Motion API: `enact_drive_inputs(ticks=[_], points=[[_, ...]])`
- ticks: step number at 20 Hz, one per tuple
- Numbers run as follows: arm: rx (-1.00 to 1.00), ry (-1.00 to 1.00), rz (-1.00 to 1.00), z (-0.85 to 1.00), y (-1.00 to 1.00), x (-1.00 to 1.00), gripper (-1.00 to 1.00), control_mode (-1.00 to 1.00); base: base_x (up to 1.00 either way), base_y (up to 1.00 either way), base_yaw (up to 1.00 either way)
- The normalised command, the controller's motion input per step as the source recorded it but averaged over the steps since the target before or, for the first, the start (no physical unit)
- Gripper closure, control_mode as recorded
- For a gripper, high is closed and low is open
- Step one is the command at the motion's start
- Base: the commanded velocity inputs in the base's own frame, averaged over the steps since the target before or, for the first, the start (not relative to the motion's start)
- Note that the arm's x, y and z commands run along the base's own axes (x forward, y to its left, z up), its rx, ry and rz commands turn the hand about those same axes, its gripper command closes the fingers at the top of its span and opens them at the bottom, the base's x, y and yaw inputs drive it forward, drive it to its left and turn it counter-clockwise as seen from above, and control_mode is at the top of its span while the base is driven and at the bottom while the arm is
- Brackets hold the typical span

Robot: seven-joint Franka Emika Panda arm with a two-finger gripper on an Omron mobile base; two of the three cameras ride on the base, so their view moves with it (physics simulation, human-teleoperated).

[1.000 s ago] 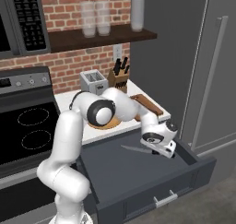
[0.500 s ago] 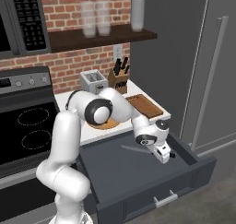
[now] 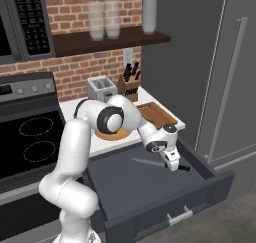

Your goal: Pick up the knife from the drawer and place it on the cutting board. Then place the meat from the plate to the cutting board.

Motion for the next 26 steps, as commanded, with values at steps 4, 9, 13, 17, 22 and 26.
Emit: enact_drive_inputs(ticks=[4,9,13,17,22,26], points=[[0.00,0.04,0.00,-0.23,-0.18,0.45,-1.00,-1.00,0.00,0.00,0.00],[0.00,0.07,0.00,-0.28,-0.29,0.07,-1.00,-1.00,0.00,0.00,0.00],[0.00,0.07,0.00,-0.24,-0.35,0.01,-1.00,-1.00,0.00,0.00,0.00],[0.00,0.05,0.00,-0.10,-0.08,0.30,-1.00,-1.00,0.00,0.00,0.00],[0.00,0.05,0.00,-0.18,-0.02,0.40,-1.00,-1.00,0.00,0.00,0.00],[0.00,0.07,0.00,-0.37,-0.02,0.16,-1.00,-1.00,0.00,0.00,0.00]])
